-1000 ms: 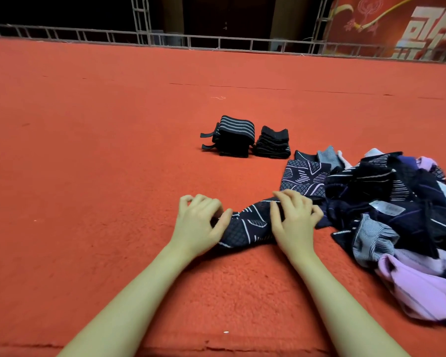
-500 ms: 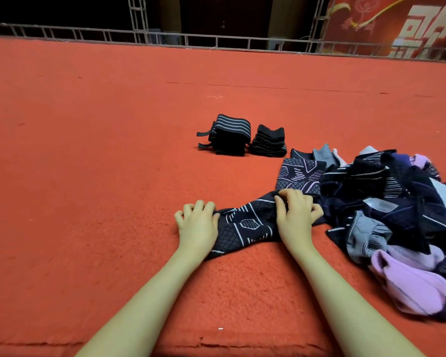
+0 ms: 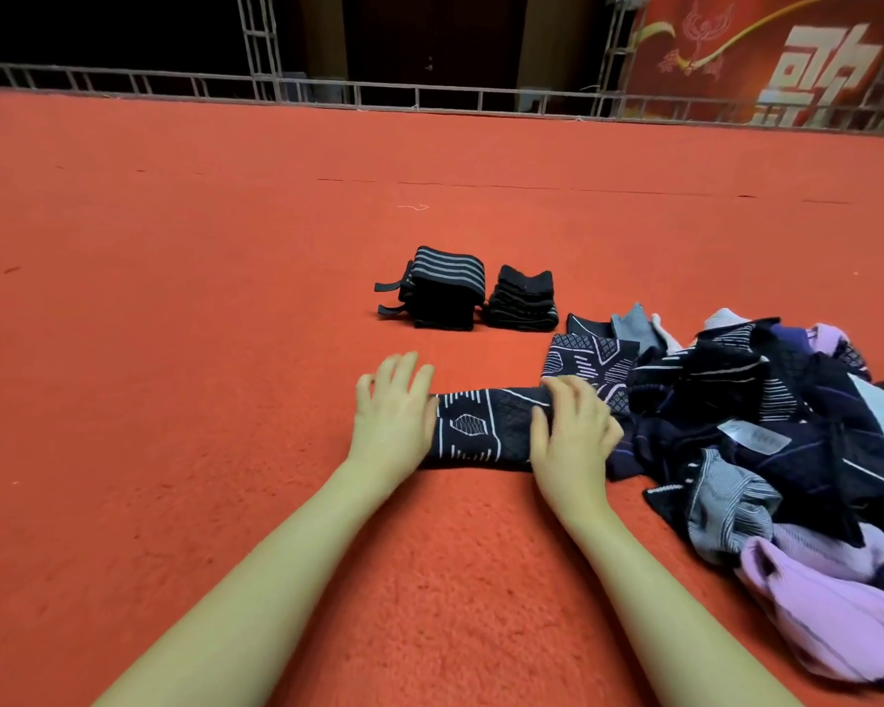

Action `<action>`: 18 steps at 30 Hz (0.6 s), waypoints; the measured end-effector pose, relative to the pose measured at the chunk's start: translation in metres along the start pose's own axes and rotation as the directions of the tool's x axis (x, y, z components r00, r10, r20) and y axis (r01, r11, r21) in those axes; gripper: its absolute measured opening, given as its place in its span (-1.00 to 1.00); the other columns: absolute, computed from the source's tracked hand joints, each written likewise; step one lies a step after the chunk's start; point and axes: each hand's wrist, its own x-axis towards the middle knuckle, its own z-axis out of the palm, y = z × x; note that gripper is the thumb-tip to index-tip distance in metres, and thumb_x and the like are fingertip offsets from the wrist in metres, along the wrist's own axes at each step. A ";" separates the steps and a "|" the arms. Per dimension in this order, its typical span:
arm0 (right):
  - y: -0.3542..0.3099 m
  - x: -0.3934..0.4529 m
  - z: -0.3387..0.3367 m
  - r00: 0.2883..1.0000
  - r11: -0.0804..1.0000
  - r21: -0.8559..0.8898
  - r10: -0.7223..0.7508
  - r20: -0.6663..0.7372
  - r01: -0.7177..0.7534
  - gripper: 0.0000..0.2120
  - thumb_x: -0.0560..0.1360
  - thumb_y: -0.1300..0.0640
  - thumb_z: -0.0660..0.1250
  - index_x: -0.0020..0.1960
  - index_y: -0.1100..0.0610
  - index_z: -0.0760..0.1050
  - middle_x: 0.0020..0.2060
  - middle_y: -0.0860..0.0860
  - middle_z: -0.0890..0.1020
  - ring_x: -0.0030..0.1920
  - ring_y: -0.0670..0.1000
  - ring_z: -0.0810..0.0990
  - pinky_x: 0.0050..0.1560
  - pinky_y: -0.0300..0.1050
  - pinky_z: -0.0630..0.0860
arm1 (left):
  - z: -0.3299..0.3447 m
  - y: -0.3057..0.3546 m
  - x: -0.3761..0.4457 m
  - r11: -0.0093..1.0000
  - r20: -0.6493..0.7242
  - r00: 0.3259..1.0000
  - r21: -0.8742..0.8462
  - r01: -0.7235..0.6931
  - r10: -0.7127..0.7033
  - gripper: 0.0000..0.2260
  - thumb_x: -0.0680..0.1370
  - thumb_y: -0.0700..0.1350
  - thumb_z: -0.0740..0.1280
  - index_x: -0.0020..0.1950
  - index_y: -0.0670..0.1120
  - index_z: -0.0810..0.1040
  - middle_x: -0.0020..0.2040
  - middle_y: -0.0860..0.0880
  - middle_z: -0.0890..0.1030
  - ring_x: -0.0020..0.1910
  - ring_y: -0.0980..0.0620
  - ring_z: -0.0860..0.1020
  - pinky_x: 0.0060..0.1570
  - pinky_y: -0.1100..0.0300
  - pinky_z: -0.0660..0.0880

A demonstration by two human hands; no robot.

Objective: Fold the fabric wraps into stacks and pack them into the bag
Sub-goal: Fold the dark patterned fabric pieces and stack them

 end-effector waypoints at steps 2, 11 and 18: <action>0.001 -0.007 0.003 0.982 0.983 -0.035 -0.177 0.063 0.180 -0.67 0.48 0.04 0.13 0.16 0.07 0.52 0.14 0.00 0.56 0.14 -0.03 0.39 0.06 -0.05 0.15 | 0.005 0.010 -0.017 0.997 0.068 0.996 -0.040 -0.059 0.062 -0.63 0.47 0.03 0.12 0.06 -0.10 0.61 0.15 -0.08 0.60 0.17 -0.09 0.53 0.05 0.02 0.40; 0.025 -0.014 0.011 0.960 0.966 -0.205 -0.103 0.259 0.159 -0.73 0.43 0.07 0.29 0.11 0.05 0.58 0.06 -0.05 0.62 0.09 0.10 0.49 0.00 -0.02 0.11 | 0.017 -0.008 -0.046 0.991 0.204 0.974 -0.061 0.118 -0.104 -0.75 0.50 -0.02 0.35 0.11 -0.11 0.61 0.01 -0.05 0.62 0.07 -0.10 0.57 0.05 -0.15 0.40; 0.025 -0.011 0.012 0.953 0.976 -0.212 0.014 0.304 0.053 -0.99 0.48 0.17 0.37 -0.12 0.08 0.55 -0.10 -0.04 0.57 0.03 0.13 0.46 0.00 -0.01 0.07 | 0.027 -0.017 -0.040 0.973 0.185 0.968 -0.127 0.194 -0.169 -0.94 0.52 -0.11 0.35 -0.07 -0.09 0.57 -0.07 -0.03 0.57 -0.03 -0.15 0.50 -0.04 -0.02 0.23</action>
